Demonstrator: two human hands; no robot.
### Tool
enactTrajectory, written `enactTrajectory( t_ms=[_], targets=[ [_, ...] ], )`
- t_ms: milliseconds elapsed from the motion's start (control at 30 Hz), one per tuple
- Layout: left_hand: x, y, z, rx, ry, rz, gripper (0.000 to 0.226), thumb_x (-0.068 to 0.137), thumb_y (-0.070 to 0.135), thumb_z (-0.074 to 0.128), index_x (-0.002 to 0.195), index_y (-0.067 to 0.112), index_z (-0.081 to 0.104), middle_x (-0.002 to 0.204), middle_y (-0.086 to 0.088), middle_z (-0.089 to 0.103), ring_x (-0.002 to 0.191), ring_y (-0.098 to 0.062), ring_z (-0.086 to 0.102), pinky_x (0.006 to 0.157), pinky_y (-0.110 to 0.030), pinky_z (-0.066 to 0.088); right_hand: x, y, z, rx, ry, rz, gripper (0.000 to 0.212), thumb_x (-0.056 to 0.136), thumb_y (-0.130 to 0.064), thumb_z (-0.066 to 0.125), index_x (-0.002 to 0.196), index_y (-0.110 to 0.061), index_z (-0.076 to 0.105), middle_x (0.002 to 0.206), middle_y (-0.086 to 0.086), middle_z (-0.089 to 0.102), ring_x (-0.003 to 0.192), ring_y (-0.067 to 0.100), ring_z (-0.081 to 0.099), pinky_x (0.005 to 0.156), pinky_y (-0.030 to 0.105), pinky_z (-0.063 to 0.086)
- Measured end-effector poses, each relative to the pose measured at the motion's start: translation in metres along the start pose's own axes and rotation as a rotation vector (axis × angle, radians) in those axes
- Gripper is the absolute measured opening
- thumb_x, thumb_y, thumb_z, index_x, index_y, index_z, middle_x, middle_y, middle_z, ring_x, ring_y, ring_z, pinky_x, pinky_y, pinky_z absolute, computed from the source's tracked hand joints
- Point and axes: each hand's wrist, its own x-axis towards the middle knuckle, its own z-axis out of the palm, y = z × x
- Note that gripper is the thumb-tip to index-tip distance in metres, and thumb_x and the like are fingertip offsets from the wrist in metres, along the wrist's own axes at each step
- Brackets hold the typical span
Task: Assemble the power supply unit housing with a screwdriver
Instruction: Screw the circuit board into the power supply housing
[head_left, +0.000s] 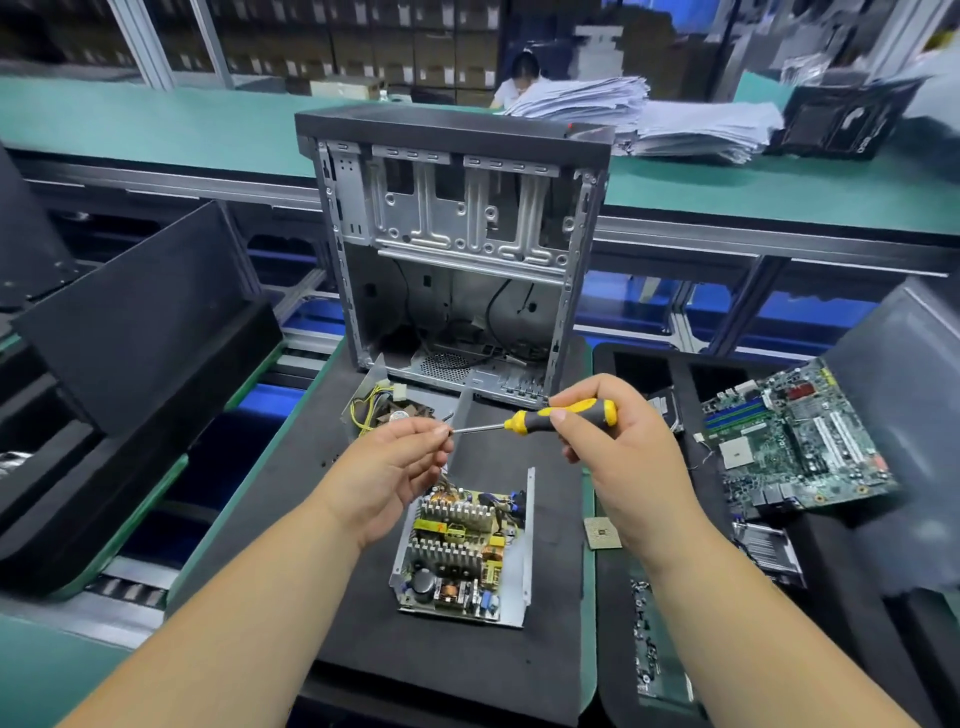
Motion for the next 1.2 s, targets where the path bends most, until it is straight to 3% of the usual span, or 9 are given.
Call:
enactTrajectory(
  t_ms=[267,400,533,633,733,833,933,1067,1200],
  targets=[
    [-0.008,-0.005,0.02,0.063,0.041,0.063,0.019,0.089,0.008,0.063,0.075,0.017,0.073,0.076,0.0,0.068,0.064,-0.004,0.062,0.057,-0.013,0.052,0.0,0.01,-0.021,-0.021,-0.009,0.048,0.011,0.09,-0.019,0.066,0.084,-0.028,0.064,0.068,-0.012,0.065,0.064,0.013,0.056,0.064,0.026,0.05],
    [-0.015,-0.003,0.029,0.127,0.04,0.175,0.011,0.087,0.005,0.064,0.082,0.013,0.07,0.076,-0.001,0.07,0.067,-0.007,0.063,0.062,-0.015,0.053,0.0,0.015,-0.023,0.154,0.036,0.093,0.009,0.092,-0.019,0.065,0.084,-0.014,0.063,0.069,-0.003,0.069,0.064,0.014,0.061,0.059,0.023,0.051],
    [-0.016,0.004,0.035,0.207,0.007,0.263,0.009,0.088,0.002,0.063,0.088,0.009,0.067,0.077,-0.002,0.071,0.072,-0.01,0.065,0.067,-0.016,0.053,0.0,0.015,-0.024,0.216,0.048,0.093,0.011,0.088,-0.023,0.064,0.083,-0.014,0.063,0.074,0.001,0.072,0.064,0.014,0.062,0.057,0.024,0.052],
    [-0.014,0.005,0.035,0.268,-0.071,0.234,0.026,0.087,0.027,0.066,0.11,0.016,0.067,0.099,0.001,0.075,0.094,-0.01,0.069,0.082,-0.018,0.054,-0.002,0.015,-0.023,0.209,0.061,0.091,0.011,0.089,-0.022,0.063,0.084,-0.012,0.062,0.079,0.004,0.075,0.065,0.014,0.062,0.058,0.025,0.053],
    [-0.003,-0.004,0.024,0.57,-0.018,0.203,0.042,0.09,0.055,0.051,0.126,0.033,0.058,0.12,0.012,0.067,0.115,-0.003,0.058,0.1,-0.024,0.042,-0.006,0.018,-0.022,0.12,0.118,0.096,0.01,0.09,-0.022,0.064,0.081,-0.015,0.063,0.074,0.001,0.073,0.064,0.014,0.062,0.059,0.025,0.053],
    [0.007,-0.02,0.006,1.112,0.026,0.288,0.038,0.099,0.043,0.042,0.135,0.032,0.048,0.131,0.011,0.054,0.121,-0.006,0.046,0.102,-0.029,0.038,-0.013,0.022,-0.021,-0.057,0.178,0.097,0.011,0.091,-0.021,0.064,0.081,-0.017,0.062,0.07,-0.003,0.071,0.06,0.013,0.06,0.058,0.03,0.053],
    [0.014,-0.037,-0.008,1.476,-0.155,0.27,0.053,0.096,0.043,0.051,0.145,0.026,0.037,0.142,0.003,0.044,0.134,-0.018,0.035,0.11,-0.038,0.035,-0.022,0.024,-0.016,-0.227,0.168,0.1,0.009,0.089,-0.025,0.062,0.081,-0.026,0.059,0.077,-0.008,0.074,0.063,0.025,0.056,0.059,0.04,0.051],
    [0.028,-0.052,-0.009,1.761,-0.435,0.276,0.089,0.081,0.061,0.064,0.151,0.021,0.027,0.15,-0.002,0.035,0.141,-0.023,0.025,0.117,-0.036,0.017,-0.03,0.023,-0.005,-0.378,0.176,0.101,0.011,0.079,-0.04,0.058,0.082,-0.03,0.056,0.079,-0.006,0.073,0.053,0.01,0.046,0.053,0.03,0.04],
    [0.04,-0.057,-0.009,1.761,-0.402,0.361,0.087,0.067,0.074,0.065,0.137,0.027,0.045,0.132,0.005,0.054,0.126,-0.02,0.046,0.108,-0.037,0.026,-0.04,0.017,0.007,-0.494,0.178,0.11,0.014,0.078,-0.04,0.056,0.082,-0.028,0.056,0.078,-0.009,0.073,0.053,0.011,0.051,0.054,0.029,0.042]
  ],
)
